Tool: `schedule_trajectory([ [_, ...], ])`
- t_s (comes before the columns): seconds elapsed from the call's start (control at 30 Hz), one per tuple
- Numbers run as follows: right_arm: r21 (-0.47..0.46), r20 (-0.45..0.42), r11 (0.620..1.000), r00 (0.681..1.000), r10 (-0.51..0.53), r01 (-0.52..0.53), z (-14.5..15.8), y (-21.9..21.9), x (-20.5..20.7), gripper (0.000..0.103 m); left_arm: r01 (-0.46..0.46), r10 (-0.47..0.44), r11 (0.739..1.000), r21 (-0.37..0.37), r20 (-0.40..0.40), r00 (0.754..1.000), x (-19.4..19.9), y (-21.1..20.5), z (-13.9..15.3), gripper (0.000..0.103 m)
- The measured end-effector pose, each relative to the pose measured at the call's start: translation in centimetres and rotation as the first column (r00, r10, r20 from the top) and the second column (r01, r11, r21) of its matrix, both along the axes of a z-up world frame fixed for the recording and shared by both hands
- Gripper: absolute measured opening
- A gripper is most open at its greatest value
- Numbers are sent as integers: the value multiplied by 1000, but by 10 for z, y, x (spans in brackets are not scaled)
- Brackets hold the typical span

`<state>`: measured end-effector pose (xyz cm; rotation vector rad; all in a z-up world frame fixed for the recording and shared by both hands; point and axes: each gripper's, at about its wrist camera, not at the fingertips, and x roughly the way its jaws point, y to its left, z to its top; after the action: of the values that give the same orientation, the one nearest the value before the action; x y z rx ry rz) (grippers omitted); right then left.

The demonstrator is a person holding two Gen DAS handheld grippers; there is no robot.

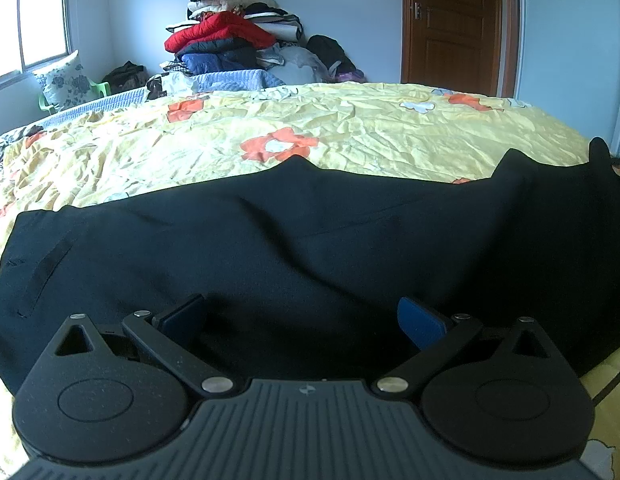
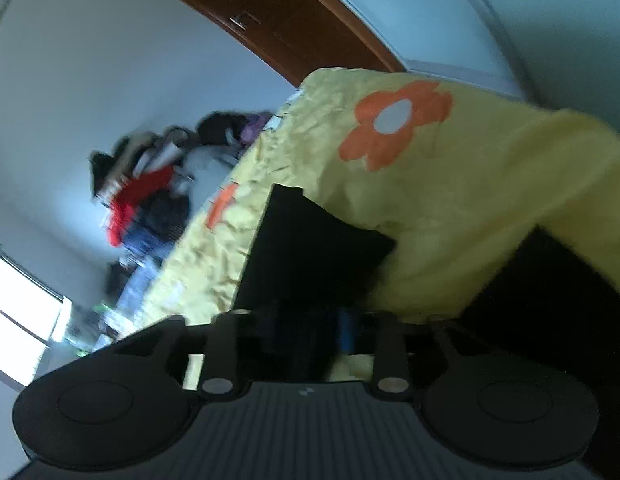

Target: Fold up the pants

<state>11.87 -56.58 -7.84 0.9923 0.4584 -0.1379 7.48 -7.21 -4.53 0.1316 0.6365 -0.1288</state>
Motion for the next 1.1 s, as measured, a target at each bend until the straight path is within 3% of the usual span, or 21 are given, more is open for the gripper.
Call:
schedule_trajectory([
  [0.03,10,24,1000,1000,-5,5,0,0,2,48,0,0,1000,0,0,1000,0,0,0,102],
  [0.1,16,55,1000,998,-11,10,0,2,7,52,0,0,1000,2,1,1000,0,0,0,102],
  [0.13,1,45,1000,999,-15,15,1,3,11,45,0,0,1000,2,2,1000,-1,0,0,102],
  [0.17,-11,27,1000,999,-19,19,2,4,15,15,0,0,1000,1,1,1000,-1,0,0,102],
  [0.2,-5,21,1000,1000,-20,20,2,5,17,5,0,0,1000,0,1,1000,-1,0,0,102],
  [0.37,-23,74,997,995,-72,74,11,4,-8,5,1,-1,1000,1,1,1000,-1,0,0,102],
  [0.57,-49,109,988,985,-137,143,32,-6,-79,5,11,-11,1000,-4,-1,1000,-1,0,-1,102],
  [0.63,-46,80,990,988,-133,137,29,-9,-102,5,11,-11,1000,-3,-1,1000,-1,0,-1,102],
  [0.73,-66,-35,992,993,-114,111,16,-13,-109,8,13,-13,1000,2,0,1000,-1,0,-1,102],
  [0.8,-7,-53,996,995,-85,84,3,-17,-107,9,12,-12,1000,5,2,1000,-2,0,-1,102],
  [0.87,55,-13,994,996,-90,91,-5,-19,-111,14,12,-12,1000,5,2,1000,-1,0,-1,102],
  [1.1,165,101,978,984,-144,126,-16,-18,-132,14,13,-13,1000,6,2,1000,-1,0,-1,102],
])
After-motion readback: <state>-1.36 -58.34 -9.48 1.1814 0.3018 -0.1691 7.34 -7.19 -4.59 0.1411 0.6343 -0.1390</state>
